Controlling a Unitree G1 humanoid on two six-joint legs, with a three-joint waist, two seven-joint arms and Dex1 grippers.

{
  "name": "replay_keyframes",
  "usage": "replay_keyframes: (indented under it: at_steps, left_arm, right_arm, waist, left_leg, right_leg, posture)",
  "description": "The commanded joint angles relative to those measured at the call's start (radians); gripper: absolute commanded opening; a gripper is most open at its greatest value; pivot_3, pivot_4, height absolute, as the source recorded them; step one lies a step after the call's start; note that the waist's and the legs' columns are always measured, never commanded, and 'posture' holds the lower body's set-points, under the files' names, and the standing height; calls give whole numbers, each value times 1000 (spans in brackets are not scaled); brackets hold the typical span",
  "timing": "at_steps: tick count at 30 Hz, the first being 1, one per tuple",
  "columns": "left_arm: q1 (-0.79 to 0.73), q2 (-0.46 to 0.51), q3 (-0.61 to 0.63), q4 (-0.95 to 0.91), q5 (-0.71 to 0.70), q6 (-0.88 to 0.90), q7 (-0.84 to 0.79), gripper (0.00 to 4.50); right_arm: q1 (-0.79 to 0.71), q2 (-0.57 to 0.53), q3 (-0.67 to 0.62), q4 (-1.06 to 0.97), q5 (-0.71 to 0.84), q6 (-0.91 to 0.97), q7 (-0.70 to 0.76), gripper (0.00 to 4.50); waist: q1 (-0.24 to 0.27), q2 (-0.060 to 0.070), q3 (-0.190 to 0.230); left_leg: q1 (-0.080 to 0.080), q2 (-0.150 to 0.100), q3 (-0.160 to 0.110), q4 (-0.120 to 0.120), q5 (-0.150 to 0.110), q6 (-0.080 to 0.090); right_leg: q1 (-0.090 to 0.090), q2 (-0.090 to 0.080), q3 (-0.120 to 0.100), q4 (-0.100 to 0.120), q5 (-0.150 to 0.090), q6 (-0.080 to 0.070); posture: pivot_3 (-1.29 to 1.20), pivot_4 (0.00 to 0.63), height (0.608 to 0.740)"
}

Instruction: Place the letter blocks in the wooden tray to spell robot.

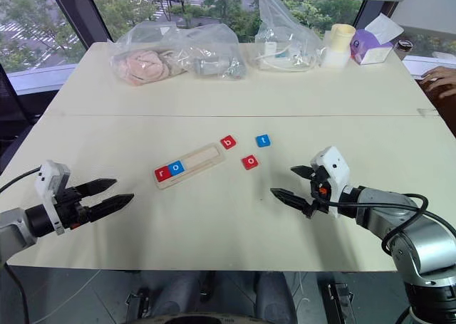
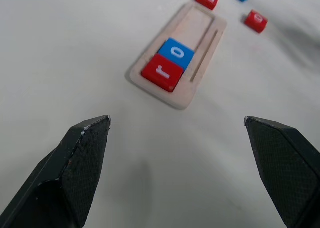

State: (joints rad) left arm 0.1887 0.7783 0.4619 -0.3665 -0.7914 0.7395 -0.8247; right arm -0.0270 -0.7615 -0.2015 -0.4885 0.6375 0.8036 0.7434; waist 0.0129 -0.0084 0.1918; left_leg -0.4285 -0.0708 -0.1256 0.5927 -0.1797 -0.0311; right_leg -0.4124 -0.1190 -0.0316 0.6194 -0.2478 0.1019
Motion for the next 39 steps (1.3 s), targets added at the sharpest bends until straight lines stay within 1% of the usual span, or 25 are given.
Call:
replay_keyframes:
  at_steps: [1,8,10,13,17,19,20,21,23,26,31,35,39]
  left_arm:
    - [0,10,35,-14,1,-14,2,4500]
    - [16,14,42,-32,-2,-12,15,4500]
    - [22,16,51,-38,-6,-10,19,4500]
    - [24,24,59,-31,-2,-6,28,4500]
    - [13,57,60,-13,19,-13,18,4500]
    - [-14,92,58,11,37,-19,3,4500]
    - [-33,118,44,24,55,-28,-12,4500]
    - [-50,146,23,35,80,-44,-32,4500]
    - [-119,177,-35,49,99,-57,-64,4500]
    - [-184,188,-137,69,154,-91,-98,4500]
    - [-329,127,-342,190,286,-189,-130,4500]
    - [-411,82,-431,286,361,-256,-157,4500]
    - [-443,55,-477,358,418,-316,-184,4500]
  right_arm:
    - [-7,-1,2,-40,14,-9,3,4468]
    - [-29,4,25,-19,8,-6,-7,4468]
    - [-54,15,30,-3,0,12,-43,4468]
    - [-86,19,44,13,0,24,-51,4468]
    - [-110,19,54,19,2,38,-59,4468]
    - [-126,-13,77,23,-16,62,-56,4468]
    - [-133,-40,107,35,-67,40,-58,4468]
    - [-137,-63,130,40,-101,20,-50,4468]
    - [-160,-64,119,2,-52,58,-37,4468]
    - [-174,-63,122,-77,8,116,-27,4468]
    - [-186,-27,166,-168,39,168,-67,4468]
    - [-202,-10,176,-193,61,199,-90,4468]
    - [-195,-11,179,-213,75,210,-94,4468]
  waist:
    - [0,0,0]
    - [-1,0,0]
    - [-1,0,0]
    - [-1,0,0]
    - [0,0,0]
    - [1,0,0]
    - [1,0,0]
    - [1,0,0]
    - [1,0,0]
    - [0,1,0]
    - [0,0,0]
    - [0,0,0]
    - [-1,0,0]
  left_leg:
    - [0,0,0,0,0,0]
    - [0,0,0,0,0,0]
    - [0,0,0,0,0,0]
    - [0,0,0,0,0,0]
    - [0,0,0,0,0,0]
    - [0,0,0,0,0,0]
    - [0,0,0,0,0,0]
    - [0,0,0,0,0,0]
    - [0,0,1,1,0,0]
    - [0,0,2,1,0,0]
    - [0,0,5,-1,0,4]
    - [0,0,8,1,1,4]
    - [0,0,8,2,1,4]
  right_leg:
    - [0,0,0,0,0,0]
    - [0,0,0,0,0,0]
    - [0,0,0,0,0,0]
    - [0,0,0,0,0,0]
    - [0,0,0,0,0,0]
    - [0,0,0,0,0,0]
    - [0,0,0,0,0,0]
    - [0,0,0,0,0,0]
    - [0,0,0,0,0,0]
    - [0,0,1,0,0,0]
    - [-2,1,1,0,0,1]
    - [-1,1,1,1,1,2]
    - [-1,1,2,1,1,3]
  posture:
    - [0,150,740]
    - [0,150,740]
    - [0,150,740]
    - [0,150,740]
    - [0,150,740]
    - [0,150,740]
    - [0,150,740]
    - [0,150,740]
    - [0,150,740]
    - [0,150,740]
    - [0,150,740]
    - [0,150,740]
    - [0,150,740]
